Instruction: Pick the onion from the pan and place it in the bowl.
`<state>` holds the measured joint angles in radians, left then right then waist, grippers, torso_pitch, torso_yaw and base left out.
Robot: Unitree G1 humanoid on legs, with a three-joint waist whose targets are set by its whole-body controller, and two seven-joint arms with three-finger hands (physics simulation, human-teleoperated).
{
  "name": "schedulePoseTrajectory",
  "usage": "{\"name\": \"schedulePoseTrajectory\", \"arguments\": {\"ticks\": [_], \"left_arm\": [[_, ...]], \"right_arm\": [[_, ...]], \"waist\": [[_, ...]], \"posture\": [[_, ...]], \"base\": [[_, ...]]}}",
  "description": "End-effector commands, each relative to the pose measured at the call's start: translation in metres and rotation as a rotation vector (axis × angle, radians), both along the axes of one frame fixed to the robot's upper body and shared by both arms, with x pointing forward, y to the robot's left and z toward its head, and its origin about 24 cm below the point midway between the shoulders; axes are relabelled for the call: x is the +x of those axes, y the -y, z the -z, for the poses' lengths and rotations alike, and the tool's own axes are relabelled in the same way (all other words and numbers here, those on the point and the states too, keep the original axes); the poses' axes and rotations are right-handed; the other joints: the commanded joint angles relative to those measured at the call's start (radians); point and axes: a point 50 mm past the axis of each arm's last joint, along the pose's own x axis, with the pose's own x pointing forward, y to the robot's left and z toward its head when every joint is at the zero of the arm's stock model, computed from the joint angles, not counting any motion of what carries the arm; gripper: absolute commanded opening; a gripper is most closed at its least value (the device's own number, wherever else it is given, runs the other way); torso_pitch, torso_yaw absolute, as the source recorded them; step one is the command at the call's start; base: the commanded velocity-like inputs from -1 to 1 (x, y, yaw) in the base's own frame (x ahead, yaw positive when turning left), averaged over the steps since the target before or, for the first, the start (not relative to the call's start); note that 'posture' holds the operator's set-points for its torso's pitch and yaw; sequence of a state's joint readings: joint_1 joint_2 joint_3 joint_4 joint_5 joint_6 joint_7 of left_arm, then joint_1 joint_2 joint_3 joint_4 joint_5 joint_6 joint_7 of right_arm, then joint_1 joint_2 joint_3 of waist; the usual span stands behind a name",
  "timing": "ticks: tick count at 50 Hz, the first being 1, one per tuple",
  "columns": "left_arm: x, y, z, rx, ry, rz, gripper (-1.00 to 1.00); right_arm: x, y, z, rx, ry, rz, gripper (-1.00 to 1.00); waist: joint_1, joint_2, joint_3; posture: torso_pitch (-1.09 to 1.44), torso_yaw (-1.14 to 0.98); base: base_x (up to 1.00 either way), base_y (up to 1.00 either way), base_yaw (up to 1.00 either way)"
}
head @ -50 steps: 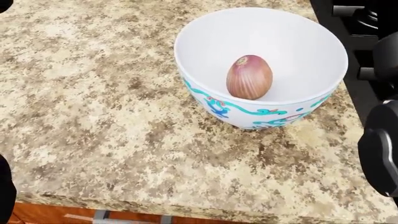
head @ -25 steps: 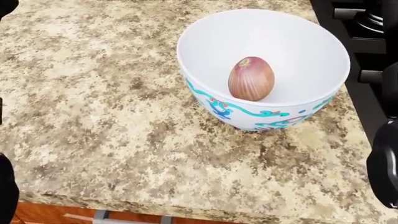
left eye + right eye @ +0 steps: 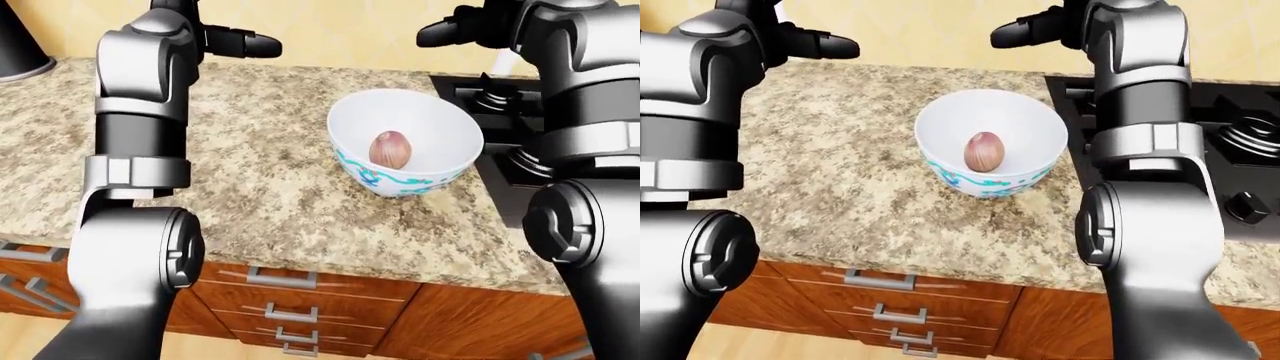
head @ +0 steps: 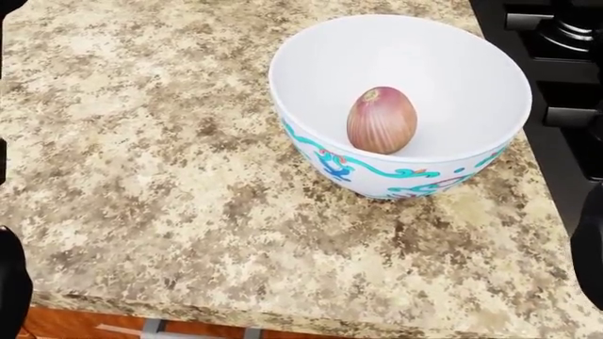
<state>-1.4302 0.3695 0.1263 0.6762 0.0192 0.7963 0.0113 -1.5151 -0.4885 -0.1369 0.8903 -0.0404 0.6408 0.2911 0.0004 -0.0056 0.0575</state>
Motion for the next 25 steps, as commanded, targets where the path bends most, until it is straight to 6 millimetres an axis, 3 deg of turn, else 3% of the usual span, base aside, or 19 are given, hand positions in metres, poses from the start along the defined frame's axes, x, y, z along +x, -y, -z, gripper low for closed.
{"name": "schedulePoseTrajectory", "arguments": {"ticks": [1,14,25], "left_arm": [[-0.008,0.002,-0.028,0.008,0.116,0.003,1.00],[-0.015,0.000,-0.047,0.002,0.145,-0.001,1.00],[-0.017,0.003,-0.057,0.004,0.161,0.003,1.00]], "right_arm": [[-0.010,-0.001,-0.031,-0.014,0.110,-0.006,1.00],[-0.018,-0.005,-0.055,-0.037,0.143,-0.003,1.00],[-0.021,-0.006,-0.062,-0.041,0.153,-0.008,1.00]], "waist": [[0.000,-0.001,-0.036],[-0.001,0.002,-0.031],[0.000,0.001,-0.027]], "posture": [[0.00,0.00],[0.00,0.00],[0.00,0.00]], "base": [[0.00,0.00,0.00],[0.00,0.00,0.00],[0.00,0.00,0.00]]}}
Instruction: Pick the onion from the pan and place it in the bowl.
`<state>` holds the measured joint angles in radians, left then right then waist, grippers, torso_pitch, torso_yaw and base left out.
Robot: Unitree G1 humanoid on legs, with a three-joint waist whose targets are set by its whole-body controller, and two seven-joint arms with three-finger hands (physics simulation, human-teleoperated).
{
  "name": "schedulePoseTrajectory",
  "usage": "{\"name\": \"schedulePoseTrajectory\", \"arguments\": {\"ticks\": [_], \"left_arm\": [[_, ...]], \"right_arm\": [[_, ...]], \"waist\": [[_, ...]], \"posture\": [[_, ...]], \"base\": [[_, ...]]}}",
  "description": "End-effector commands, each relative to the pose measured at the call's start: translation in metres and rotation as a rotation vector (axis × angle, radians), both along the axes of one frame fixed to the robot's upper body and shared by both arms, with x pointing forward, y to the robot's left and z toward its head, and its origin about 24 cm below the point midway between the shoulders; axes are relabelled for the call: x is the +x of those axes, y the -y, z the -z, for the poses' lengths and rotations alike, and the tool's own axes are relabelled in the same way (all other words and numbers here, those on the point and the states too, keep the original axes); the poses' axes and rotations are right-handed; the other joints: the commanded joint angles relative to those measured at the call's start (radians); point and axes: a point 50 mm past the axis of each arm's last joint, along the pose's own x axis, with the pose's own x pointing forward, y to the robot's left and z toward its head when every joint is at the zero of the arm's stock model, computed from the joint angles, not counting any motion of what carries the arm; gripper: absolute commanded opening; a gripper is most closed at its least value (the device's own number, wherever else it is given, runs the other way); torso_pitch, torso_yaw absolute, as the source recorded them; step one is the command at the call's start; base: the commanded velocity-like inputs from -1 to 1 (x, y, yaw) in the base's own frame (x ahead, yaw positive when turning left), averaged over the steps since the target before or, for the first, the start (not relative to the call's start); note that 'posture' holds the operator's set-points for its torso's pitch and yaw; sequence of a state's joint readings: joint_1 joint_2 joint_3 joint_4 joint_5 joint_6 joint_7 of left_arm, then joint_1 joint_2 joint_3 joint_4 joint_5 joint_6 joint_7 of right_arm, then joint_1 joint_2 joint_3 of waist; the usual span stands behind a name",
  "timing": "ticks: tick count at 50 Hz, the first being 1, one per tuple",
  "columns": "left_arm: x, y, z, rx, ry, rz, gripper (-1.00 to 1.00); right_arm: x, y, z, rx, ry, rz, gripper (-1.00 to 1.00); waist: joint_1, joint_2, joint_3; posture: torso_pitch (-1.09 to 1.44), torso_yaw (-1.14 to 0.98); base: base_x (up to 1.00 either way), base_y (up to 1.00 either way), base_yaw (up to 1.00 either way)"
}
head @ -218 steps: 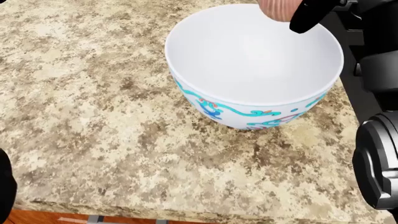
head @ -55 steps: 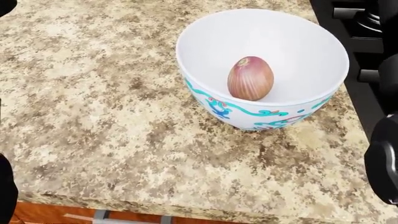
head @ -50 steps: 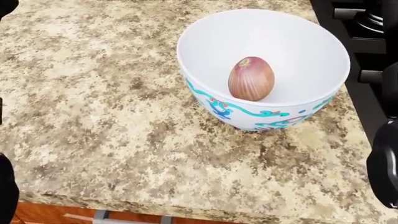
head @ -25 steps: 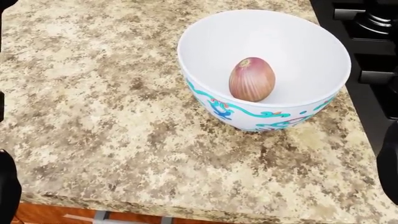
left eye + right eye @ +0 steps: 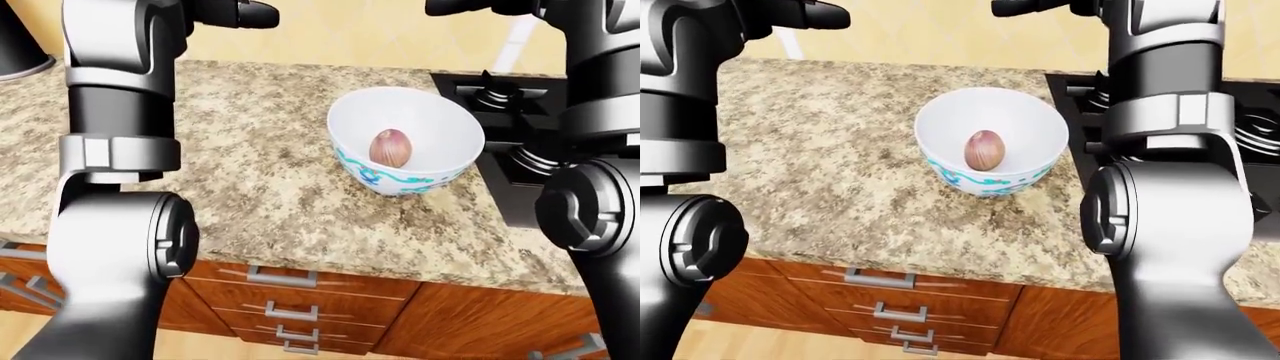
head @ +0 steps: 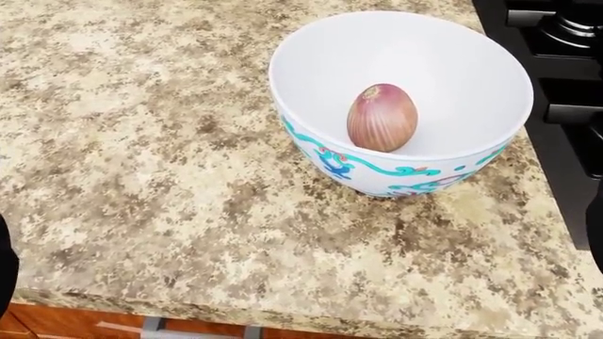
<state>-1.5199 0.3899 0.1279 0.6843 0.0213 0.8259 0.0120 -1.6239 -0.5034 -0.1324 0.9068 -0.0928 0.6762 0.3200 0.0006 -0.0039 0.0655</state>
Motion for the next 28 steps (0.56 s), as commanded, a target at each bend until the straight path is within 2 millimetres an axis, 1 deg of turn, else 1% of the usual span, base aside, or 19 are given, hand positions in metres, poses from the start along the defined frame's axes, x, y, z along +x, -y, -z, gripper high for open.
{"name": "schedulePoseTrajectory", "arguments": {"ticks": [1,4,27,28], "left_arm": [[-0.009,0.002,-0.025,0.008,0.105,0.006,1.00],[-0.010,0.002,-0.028,0.008,0.109,0.007,1.00],[-0.012,0.001,-0.029,0.008,0.111,0.006,1.00],[-0.014,0.002,-0.037,0.007,0.124,0.006,1.00]], "right_arm": [[-0.011,-0.002,-0.026,-0.010,0.105,-0.008,1.00],[-0.012,-0.002,-0.029,-0.010,0.110,-0.007,1.00],[-0.011,-0.002,-0.028,-0.011,0.106,-0.010,1.00],[-0.013,-0.003,-0.032,-0.017,0.111,-0.010,1.00]], "waist": [[0.000,-0.001,-0.034],[0.000,0.000,-0.034],[-0.001,0.001,-0.034],[-0.002,0.001,-0.034]], "posture": [[0.00,0.00],[0.00,0.00],[0.00,0.00],[0.00,0.00]], "base": [[0.00,0.00,0.00],[0.00,0.00,0.00],[0.00,0.00,0.00],[0.00,0.00,0.00]]}}
